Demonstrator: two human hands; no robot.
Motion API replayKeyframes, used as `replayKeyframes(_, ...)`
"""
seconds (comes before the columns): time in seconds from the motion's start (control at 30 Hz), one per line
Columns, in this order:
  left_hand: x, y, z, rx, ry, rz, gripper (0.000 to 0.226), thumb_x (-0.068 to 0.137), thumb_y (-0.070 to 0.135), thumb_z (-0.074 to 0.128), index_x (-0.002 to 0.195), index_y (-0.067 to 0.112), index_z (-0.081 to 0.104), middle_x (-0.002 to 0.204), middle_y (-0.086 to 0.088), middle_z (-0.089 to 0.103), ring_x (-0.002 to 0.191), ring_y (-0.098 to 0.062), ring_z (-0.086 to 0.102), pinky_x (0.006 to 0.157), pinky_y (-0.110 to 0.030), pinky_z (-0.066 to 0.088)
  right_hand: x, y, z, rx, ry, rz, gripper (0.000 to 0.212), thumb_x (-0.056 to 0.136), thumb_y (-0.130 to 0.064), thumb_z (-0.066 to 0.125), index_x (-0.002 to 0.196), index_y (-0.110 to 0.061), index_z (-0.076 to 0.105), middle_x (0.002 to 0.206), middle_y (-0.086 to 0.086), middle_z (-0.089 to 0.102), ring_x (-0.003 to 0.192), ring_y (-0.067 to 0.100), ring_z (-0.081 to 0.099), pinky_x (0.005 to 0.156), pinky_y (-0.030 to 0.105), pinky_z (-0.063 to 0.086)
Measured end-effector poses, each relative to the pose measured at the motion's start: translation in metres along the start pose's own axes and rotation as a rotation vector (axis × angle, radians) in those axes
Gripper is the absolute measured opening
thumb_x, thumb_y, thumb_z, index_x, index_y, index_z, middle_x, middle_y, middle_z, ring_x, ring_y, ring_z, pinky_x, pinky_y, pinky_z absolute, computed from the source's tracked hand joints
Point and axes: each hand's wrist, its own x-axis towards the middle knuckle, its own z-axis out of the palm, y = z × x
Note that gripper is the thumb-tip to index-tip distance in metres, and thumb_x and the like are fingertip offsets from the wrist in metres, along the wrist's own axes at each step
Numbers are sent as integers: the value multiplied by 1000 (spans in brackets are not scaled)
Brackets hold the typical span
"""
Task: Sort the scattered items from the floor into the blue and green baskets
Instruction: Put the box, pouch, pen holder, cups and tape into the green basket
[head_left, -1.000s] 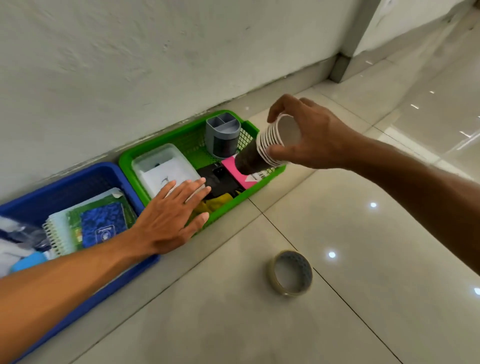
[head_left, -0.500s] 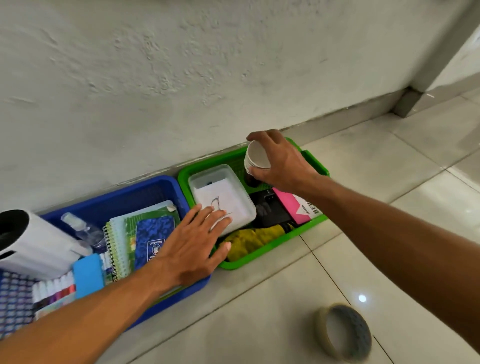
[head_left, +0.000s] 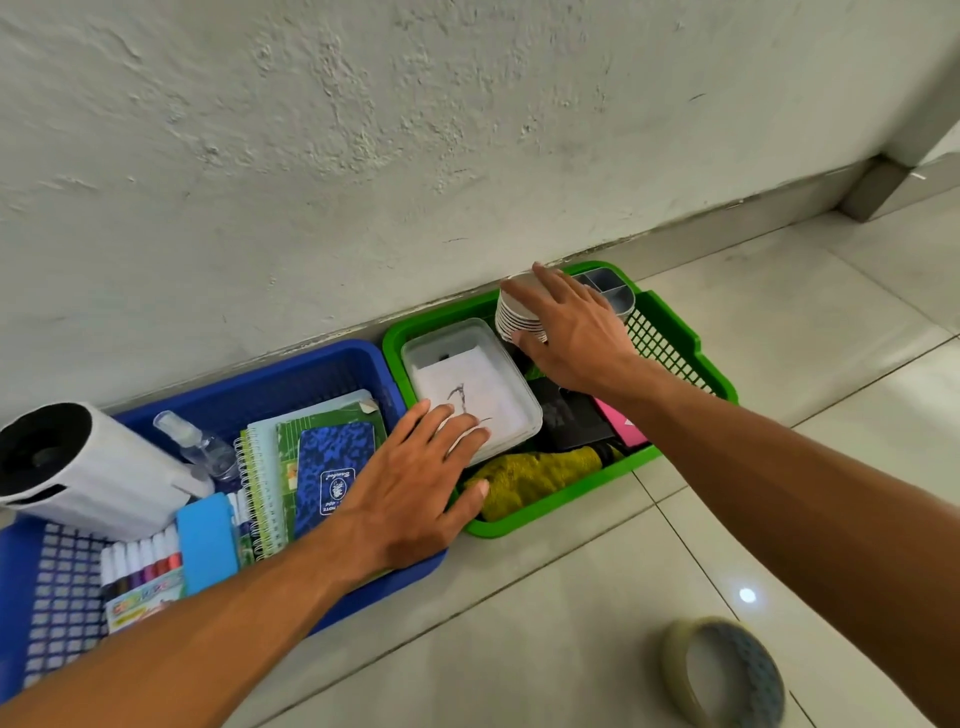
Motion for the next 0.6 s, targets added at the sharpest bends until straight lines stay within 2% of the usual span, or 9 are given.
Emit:
replayKeyframes(0.2, -1, 0, 0, 13, -16, 15, 59, 97, 54, 27, 146, 23, 38, 153, -1, 38, 145, -21, 23, 120, -43, 12, -19, 5, -13, -71, 1, -28, 72, 94, -54, 50, 153, -43, 9, 164, 4, 11, 150, 25, 10, 119, 45, 9)
replayKeyframes(0.4, -2, -1, 2, 37, -54, 37, 63, 97, 57, 22, 153, 28, 22, 162, 3, 14, 150, -17, 1, 121, -42, 4, -80, 4, -32, -31, -32, -33, 77, 90, -60, 53, 153, -44, 12, 162, 1, 18, 149, 25, 16, 121, 45, 13)
replayKeyframes(0.53, -2, 4, -5, 30, -75, 112, 67, 95, 61, 22, 153, 28, 20, 162, 3, 13, 150, -17, 3, 121, -41, 2, -136, 5, -44, -64, -110, -68, 76, 89, -63, 53, 153, -44, 16, 161, 0, 21, 148, 24, 19, 118, 43, 16)
replayKeyframes(0.6, -1, 11, -7, 38, -92, 179, 68, 95, 62, 22, 153, 28, 19, 162, 2, 14, 150, -18, 5, 121, -42, 3, -163, 10, -46, -62, -124, -85, 74, 89, -62, 55, 152, -41, 23, 159, 1, 25, 144, 25, 26, 115, 43, 22)
